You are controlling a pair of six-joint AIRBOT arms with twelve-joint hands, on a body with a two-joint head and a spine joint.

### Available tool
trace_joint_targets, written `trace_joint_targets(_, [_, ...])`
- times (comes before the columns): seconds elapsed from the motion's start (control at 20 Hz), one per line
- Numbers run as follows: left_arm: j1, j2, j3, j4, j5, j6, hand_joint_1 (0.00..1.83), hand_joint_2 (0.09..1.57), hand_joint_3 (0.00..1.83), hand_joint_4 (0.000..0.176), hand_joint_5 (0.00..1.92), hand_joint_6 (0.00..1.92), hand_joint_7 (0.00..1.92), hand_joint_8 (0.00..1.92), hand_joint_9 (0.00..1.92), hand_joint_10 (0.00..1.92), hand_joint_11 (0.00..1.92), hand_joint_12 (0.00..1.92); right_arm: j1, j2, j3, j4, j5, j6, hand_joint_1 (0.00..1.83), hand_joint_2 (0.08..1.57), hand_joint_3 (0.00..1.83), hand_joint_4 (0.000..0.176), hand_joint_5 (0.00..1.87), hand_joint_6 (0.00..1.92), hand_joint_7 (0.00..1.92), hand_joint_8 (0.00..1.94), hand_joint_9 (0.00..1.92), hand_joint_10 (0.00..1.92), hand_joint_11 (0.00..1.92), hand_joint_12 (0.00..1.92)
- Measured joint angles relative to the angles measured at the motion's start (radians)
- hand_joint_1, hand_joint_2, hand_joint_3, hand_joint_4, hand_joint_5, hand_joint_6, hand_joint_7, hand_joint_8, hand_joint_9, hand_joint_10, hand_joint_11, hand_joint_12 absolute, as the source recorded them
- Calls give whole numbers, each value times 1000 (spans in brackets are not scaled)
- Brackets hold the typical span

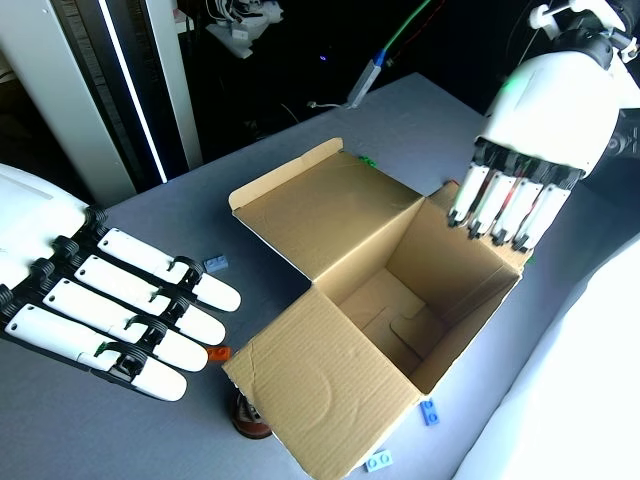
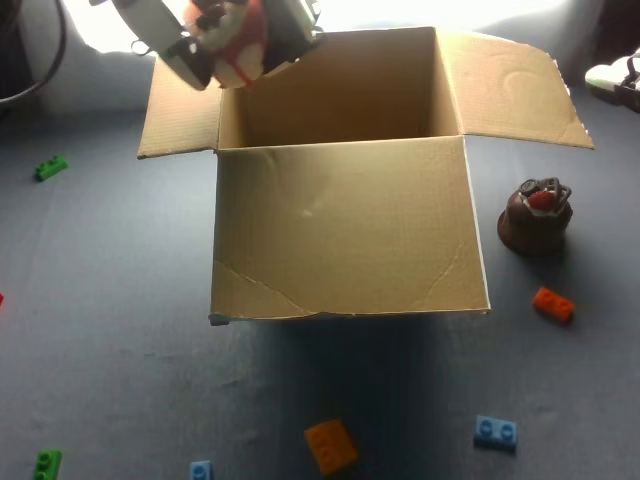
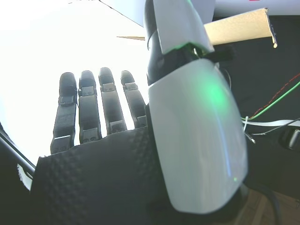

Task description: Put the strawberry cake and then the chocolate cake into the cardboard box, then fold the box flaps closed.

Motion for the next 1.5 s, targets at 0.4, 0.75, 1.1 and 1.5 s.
trace_joint_targets(0.4, [41, -58, 10, 14, 24, 22, 1012, 1302, 0, 0, 376, 929, 316, 1478, 309, 1707, 306, 1912, 0, -32, 42, 150, -10, 0, 1000, 1042, 0, 9, 13, 1, 82, 0, 98, 1, 0, 254])
trace_joint_targets(0.75, [74, -67, -25, 40, 44, 41, 483, 1116, 0, 4, 269, 547, 336, 555, 226, 1167, 95, 1740, -48, -146, 193, 304, -58, 106, 970, 1044, 0, 3, 6, 1, 70, 1, 76, 1, 0, 295])
trace_joint_targets(1.1, [76, -68, -24, 57, 100, 68, 104, 902, 0, 103, 164, 6, 262, 3, 278, 108, 0, 1180, -84, -231, 332, 299, -126, 457, 941, 1037, 0, 0, 10, 0, 77, 2, 81, 3, 0, 339])
trace_joint_targets(1.5, [14, -68, 20, 58, 72, 92, 0, 1127, 29, 32, 170, 3, 239, 1, 257, 20, 0, 958, -105, -361, 407, 299, -92, 482, 874, 1053, 2, 0, 0, 0, 71, 0, 88, 1, 0, 318])
